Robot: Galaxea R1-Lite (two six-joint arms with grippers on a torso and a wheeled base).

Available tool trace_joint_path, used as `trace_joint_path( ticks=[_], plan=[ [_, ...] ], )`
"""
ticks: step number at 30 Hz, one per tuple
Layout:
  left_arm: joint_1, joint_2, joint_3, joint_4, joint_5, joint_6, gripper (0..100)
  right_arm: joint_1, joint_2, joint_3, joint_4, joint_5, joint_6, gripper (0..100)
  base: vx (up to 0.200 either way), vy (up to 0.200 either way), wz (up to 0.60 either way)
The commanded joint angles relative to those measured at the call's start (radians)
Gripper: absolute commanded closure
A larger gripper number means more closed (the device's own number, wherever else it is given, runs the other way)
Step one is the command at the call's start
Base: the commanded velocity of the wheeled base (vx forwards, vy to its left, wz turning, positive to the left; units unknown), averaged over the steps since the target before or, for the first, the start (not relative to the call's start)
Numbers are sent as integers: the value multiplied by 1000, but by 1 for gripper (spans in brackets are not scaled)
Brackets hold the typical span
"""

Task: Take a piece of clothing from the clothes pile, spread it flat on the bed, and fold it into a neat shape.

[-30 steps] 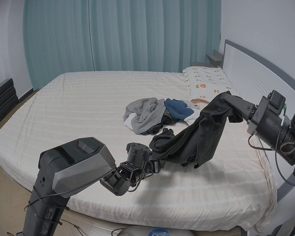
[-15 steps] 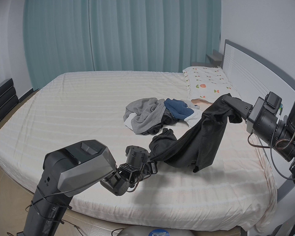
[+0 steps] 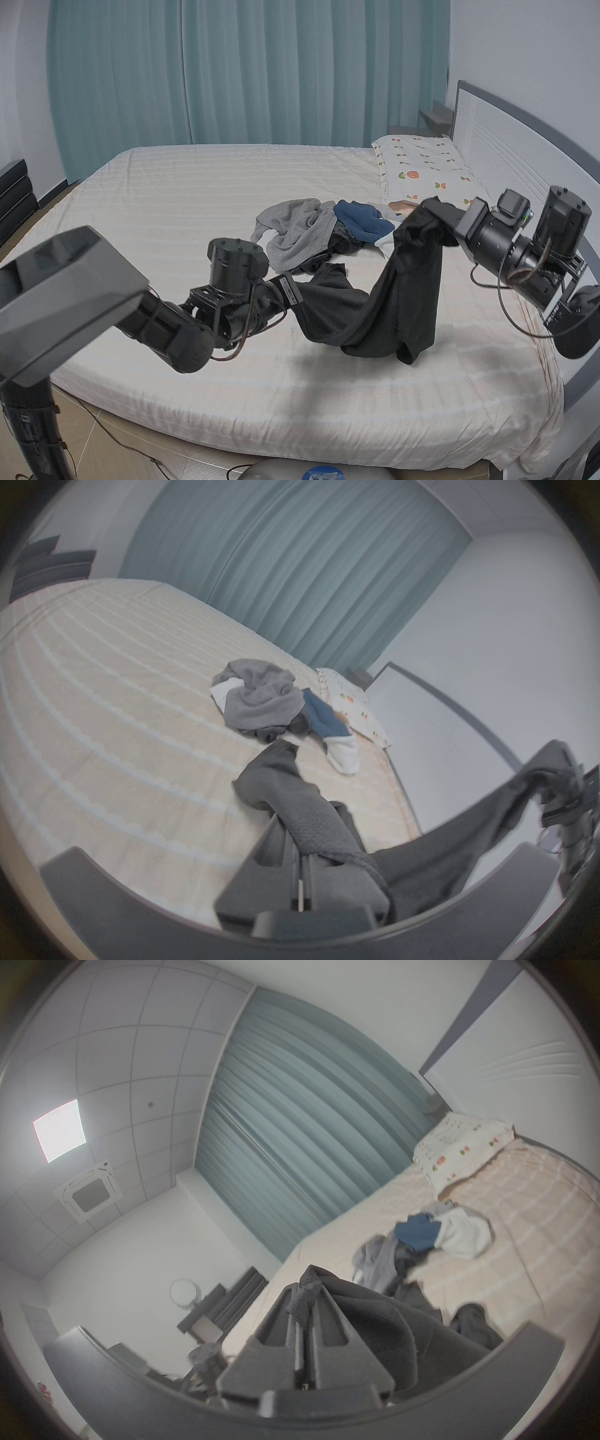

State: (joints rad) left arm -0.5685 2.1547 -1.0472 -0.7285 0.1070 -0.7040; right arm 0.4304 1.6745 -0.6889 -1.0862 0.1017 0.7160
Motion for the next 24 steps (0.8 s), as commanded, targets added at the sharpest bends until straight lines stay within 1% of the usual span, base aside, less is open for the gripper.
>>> trace_joint_path(
  ticks=[1, 3, 5, 7, 9, 11, 12, 15, 16, 17, 18, 21, 24],
  plan=[
    [32, -299, -71, 181, -13, -147, 100, -4, 133, -244, -72, -80, -4, 100, 0, 0, 0],
    [52, -368, -97, 276, -43, -215, 100, -9, 106, -282, -78, -83, -4, 100, 0, 0, 0],
    [67, -407, -88, 316, -84, -227, 100, -12, 87, -271, -83, -77, 0, 100, 0, 0, 0],
    [96, -426, -57, 317, -92, -222, 100, -12, 73, -227, -81, -68, 7, 100, 0, 0, 0],
    [116, -438, -8, 317, -95, -219, 100, -10, 83, -146, -81, -56, 7, 100, 0, 0, 0],
    [122, -443, 23, 316, -98, -219, 100, -10, 96, -104, -83, -46, 2, 100, 0, 0, 0],
    [125, -444, 61, 317, -104, -222, 100, -12, 111, -63, -86, -40, 8, 100, 0, 0, 0],
    [124, -444, 124, 319, -107, -219, 100, -16, 123, -11, -89, -33, 11, 100, 0, 0, 0],
    [119, -450, 159, 317, -113, -219, 100, -15, 128, 16, -89, -20, 19, 100, 0, 0, 0],
    [119, -450, 164, 317, -113, -219, 100, -15, 129, 19, -89, -19, 19, 100, 0, 0, 0],
    [113, -464, 204, 316, -138, -218, 100, -10, 140, 46, -93, -8, 23, 100, 0, 0, 0],
    [113, -475, 243, 316, -173, -215, 100, -4, 151, 65, -109, -10, 42, 100, 0, 0, 0],
    [113, -477, 260, 316, -181, -215, 100, -2, 172, 65, -109, -14, 63, 100, 0, 0, 0]
  ],
)
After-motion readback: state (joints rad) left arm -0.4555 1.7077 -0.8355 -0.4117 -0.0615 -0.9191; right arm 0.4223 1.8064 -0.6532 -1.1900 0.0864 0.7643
